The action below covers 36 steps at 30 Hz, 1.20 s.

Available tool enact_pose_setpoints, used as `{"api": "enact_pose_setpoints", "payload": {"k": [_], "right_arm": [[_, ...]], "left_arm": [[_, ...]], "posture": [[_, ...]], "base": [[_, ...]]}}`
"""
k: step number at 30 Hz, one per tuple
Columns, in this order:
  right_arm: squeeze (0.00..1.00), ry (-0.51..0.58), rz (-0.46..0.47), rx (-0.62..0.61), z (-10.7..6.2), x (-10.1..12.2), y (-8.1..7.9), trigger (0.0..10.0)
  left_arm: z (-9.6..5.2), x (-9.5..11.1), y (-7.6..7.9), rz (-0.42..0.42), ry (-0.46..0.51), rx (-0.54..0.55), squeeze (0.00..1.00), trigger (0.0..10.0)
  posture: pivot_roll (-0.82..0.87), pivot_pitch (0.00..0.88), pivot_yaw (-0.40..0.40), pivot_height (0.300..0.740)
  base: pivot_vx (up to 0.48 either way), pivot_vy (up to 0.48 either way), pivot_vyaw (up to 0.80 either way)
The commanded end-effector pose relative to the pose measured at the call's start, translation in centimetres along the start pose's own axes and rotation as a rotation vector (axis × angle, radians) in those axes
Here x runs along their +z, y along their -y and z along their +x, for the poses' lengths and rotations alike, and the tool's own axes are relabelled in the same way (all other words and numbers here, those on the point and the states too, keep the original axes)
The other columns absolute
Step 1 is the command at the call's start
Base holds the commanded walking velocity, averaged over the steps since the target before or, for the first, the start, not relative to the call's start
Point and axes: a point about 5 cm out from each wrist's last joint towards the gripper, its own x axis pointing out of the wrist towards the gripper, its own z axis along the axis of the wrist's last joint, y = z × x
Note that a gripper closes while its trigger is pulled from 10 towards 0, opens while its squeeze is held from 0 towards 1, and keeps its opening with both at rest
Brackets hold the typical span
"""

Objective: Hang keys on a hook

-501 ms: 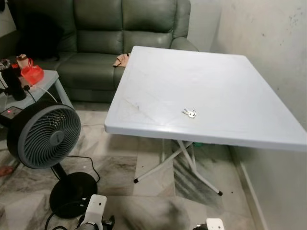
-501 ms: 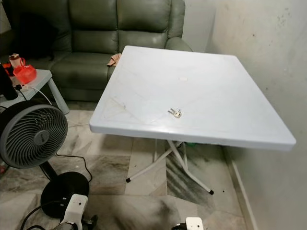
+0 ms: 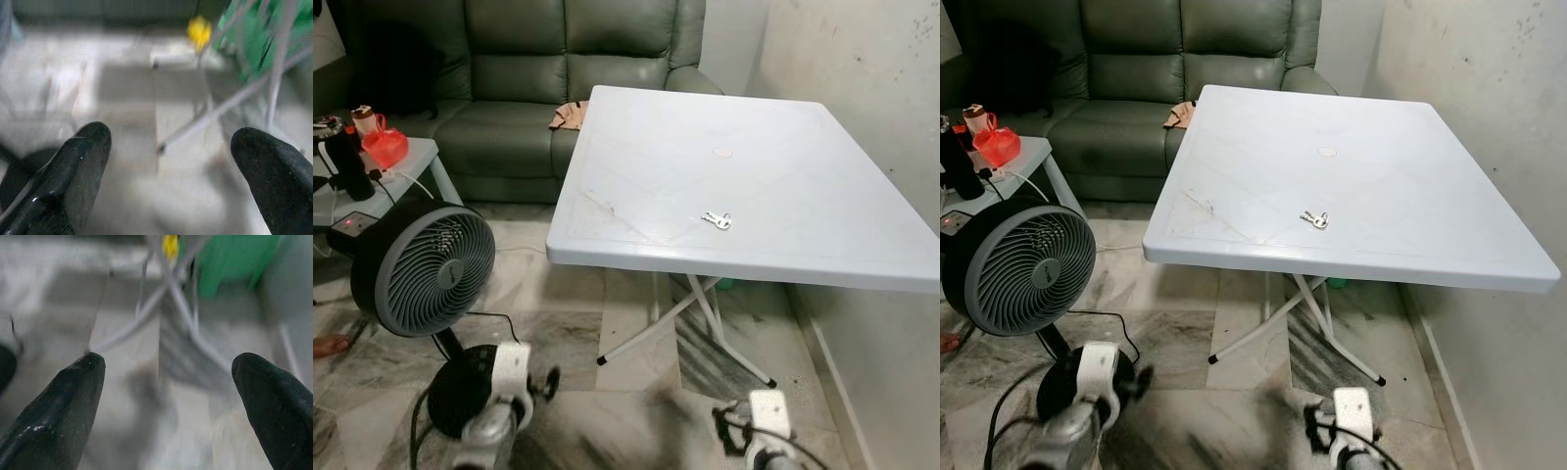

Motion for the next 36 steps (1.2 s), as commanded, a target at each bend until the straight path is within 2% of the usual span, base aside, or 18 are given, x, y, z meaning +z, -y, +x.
{"api": "enact_pose_setpoints", "payload": {"k": [1, 3, 4, 5, 6, 8, 9, 11, 12, 14, 15, 17, 20, 25, 28, 36], "right_arm": [[0.00, 0.075, 0.008, -0.001, 0.5, 1.5, 0.2, 10.0], [0.00, 0.206, -0.003, 0.002, 1.0, 4.1, 0.4, 10.0], [0.00, 0.206, -0.003, 0.002, 1.0, 4.1, 0.4, 10.0], [0.00, 0.269, -0.003, 0.000, 1.2, 5.3, 0.6, 10.0], [0.00, 0.290, -0.003, 0.000, 1.2, 5.8, 0.6, 10.0], [0.00, 0.352, -0.003, 0.007, 1.2, 7.1, 0.5, 10.0], [0.00, 0.352, -0.003, 0.007, 1.2, 7.1, 0.5, 10.0], [0.00, 0.454, 0.025, 0.017, 0.9, 9.3, 0.2, 10.0], [0.00, 0.454, 0.025, 0.017, 0.9, 9.3, 0.2, 10.0], [0.00, 0.520, 0.055, 0.029, 0.4, 11.0, -0.2, 10.0], [0.00, 0.520, 0.055, 0.029, 0.4, 11.0, -0.2, 10.0], [0.00, 0.569, 0.052, 0.043, -0.1, 12.3, -0.7, 10.0], [0.00, 0.606, 0.056, 0.054, -0.7, 13.3, -1.2, 10.0], [0.00, 0.626, 0.051, 0.068, -1.6, 13.6, -1.6, 10.0], [0.00, 0.630, -0.002, 0.057, -2.1, 13.7, -1.5, 10.0], [0.00, 0.603, 0.000, 0.055, -3.1, 14.2, -1.0, 10.0]], "left_arm": [[0.3, 1.0, -0.1, -0.004, 0.053, 0.001, 0.00, 10.0], [1.1, 3.6, 0.8, -0.008, 0.169, -0.033, 0.00, 10.0], [1.1, 3.6, 0.8, -0.008, 0.169, -0.033, 0.00, 10.0], [1.4, 5.1, 1.6, 0.025, 0.244, -0.056, 0.00, 10.0], [1.5, 5.8, 1.9, 0.036, 0.274, -0.067, 0.00, 10.0], [1.7, 7.4, 2.5, 0.011, 0.343, -0.084, 0.00, 10.0], [1.7, 7.4, 2.5, 0.011, 0.343, -0.084, 0.00, 10.0], [1.7, 9.4, 2.8, -0.023, 0.426, -0.094, 0.00, 10.0], [1.7, 9.4, 2.8, -0.023, 0.426, -0.094, 0.00, 10.0], [1.4, 11.2, 2.7, -0.025, 0.493, -0.098, 0.00, 10.0], [1.4, 11.2, 2.7, -0.025, 0.493, -0.098, 0.00, 10.0], [1.2, 12.6, 2.6, -0.021, 0.534, -0.104, 0.00, 10.0], [1.0, 13.4, 2.4, -0.053, 0.549, -0.095, 0.00, 10.0], [0.4, 13.3, 1.9, -0.077, 0.545, -0.079, 0.00, 10.0], [0.0, 12.8, 1.6, -0.106, 0.523, -0.082, 0.00, 10.0], [-0.9, 13.2, 1.5, -0.122, 0.507, -0.101, 0.00, 10.0]], "posture": [[-0.01, 0.000, -0.015, 0.740], [-0.01, 0.000, -0.014, 0.740], [-0.01, 0.000, -0.014, 0.740], [-0.01, 0.000, -0.014, 0.740], [-0.01, 0.000, -0.014, 0.740], [-0.01, 0.000, -0.011, 0.740], [-0.01, 0.000, -0.011, 0.740], [-0.02, 0.000, -0.008, 0.740], [-0.02, 0.000, -0.008, 0.740], [-0.02, 0.000, -0.006, 0.740], [-0.02, 0.000, -0.006, 0.740], [-0.02, 0.000, -0.006, 0.740], [-0.02, 0.000, -0.005, 0.740], [-0.02, 0.000, -0.004, 0.740], [-0.02, 0.000, -0.006, 0.740], [-0.02, 0.000, -0.011, 0.740]], "base": [[0.000, 0.000, 0.00], [0.000, 0.000, 0.00], [0.000, 0.000, 0.00], [0.000, 0.000, 0.00], [0.000, 0.000, 0.00], [0.000, 0.000, 0.00], [0.000, 0.000, 0.00], [0.000, 0.000, 0.00], [0.000, 0.000, 0.00], [0.000, 0.000, 0.00], [0.000, 0.000, 0.00], [0.000, 0.000, 0.00], [0.000, 0.000, 0.00], [0.000, 0.000, 0.00], [0.000, 0.000, 0.00], [0.000, 0.000, 0.00]]}}
